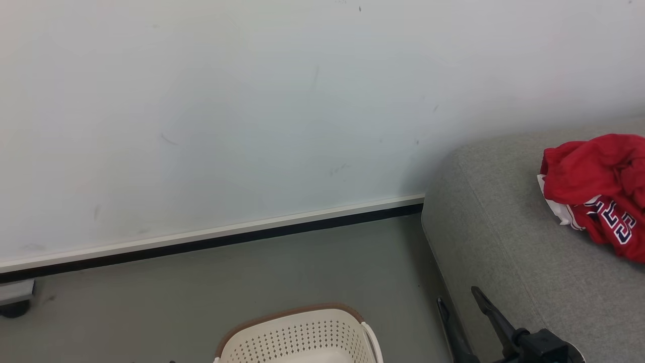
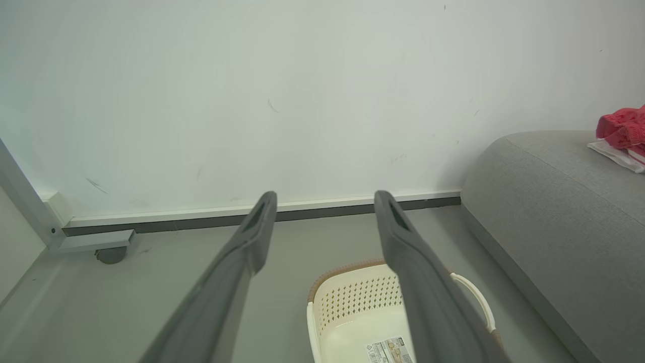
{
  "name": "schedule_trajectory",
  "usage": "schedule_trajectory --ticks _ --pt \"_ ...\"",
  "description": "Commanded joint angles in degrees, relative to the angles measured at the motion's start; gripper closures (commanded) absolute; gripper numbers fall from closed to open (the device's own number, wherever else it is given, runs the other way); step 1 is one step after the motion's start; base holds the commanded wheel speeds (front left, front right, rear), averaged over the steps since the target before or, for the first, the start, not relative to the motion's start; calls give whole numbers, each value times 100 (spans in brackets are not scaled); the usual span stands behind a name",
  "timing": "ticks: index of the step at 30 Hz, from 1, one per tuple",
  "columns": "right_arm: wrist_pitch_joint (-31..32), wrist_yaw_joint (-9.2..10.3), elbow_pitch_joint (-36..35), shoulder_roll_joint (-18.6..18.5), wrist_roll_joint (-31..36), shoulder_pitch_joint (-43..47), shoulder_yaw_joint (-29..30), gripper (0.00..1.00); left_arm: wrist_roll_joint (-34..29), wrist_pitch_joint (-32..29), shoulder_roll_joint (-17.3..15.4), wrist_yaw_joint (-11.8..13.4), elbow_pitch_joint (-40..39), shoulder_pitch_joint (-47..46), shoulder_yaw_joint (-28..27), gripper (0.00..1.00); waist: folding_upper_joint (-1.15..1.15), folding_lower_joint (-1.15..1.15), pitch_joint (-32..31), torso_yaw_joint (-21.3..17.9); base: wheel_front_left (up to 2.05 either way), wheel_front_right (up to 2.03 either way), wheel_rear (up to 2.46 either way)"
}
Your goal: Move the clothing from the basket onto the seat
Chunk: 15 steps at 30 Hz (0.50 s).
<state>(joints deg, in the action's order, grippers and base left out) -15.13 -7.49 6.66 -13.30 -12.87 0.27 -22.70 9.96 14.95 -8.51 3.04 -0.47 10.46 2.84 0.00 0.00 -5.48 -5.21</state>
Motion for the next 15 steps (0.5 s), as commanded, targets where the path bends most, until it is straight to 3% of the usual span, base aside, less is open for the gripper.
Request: schedule_trajectory --ticks 1,10,11,15 --pt "-10 -1 17 -27 -21 27 -6 0 -98 26 31 -36 22 -6 -22 0 0 0 -11 7 0 0 0" --pt "-10 -1 9 -46 -41 40 -49 0 -174 26 107 -197 35 -37 -65 0 0 0 -57 -38 0 0 0" --pt "0 0 27 -6 -21 21 -39 100 -156 -2 113 -199 50 -6 -40 100 0 0 -54 -34 0 0 0" --pt "22 0 185 24 -110 150 -37 100 -62 -48 189 -207 246 -7 -22 100 0 0 -51 -30 0 0 0"
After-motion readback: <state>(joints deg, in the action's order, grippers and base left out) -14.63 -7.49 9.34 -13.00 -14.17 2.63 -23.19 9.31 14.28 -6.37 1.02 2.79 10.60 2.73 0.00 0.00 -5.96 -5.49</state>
